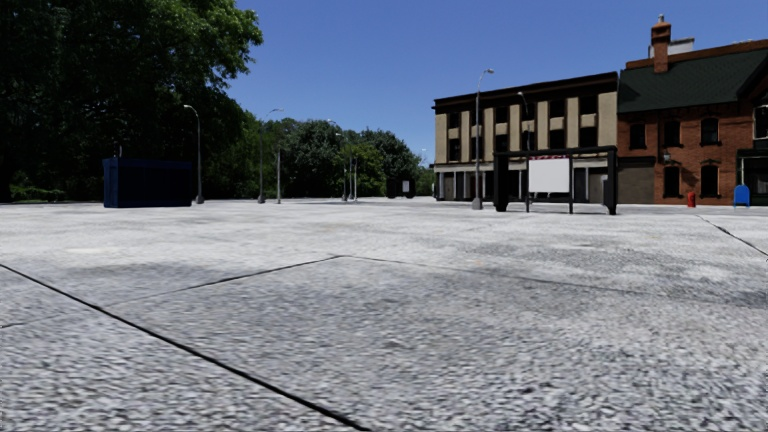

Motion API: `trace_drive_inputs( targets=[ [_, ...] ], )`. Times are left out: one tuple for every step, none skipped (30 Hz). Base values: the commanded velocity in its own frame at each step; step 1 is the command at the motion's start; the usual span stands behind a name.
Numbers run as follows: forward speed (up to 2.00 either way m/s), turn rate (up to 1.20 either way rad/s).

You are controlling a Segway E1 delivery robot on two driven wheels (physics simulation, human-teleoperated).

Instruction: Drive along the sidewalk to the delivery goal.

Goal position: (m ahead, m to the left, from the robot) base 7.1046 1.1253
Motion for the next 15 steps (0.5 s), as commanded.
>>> trace_drive_inputs(
  targets=[
    [2.0, 0.0],
    [2.0, 0.0],
    [2.0, 0.0],
    [2.0, 0.0],
    [2.0, 0.0],
    [2.0, 0.0],
    [2.0, 0.0],
    [2.0, 0.0],
    [2.0, 0.0],
    [2.0, 0.0],
    [2.0, 0.0],
    [2.0, 0.05],
    [2.0, 0.16],
    [2.0, 0.16],
    [2.0, 0.2]
  ],
)
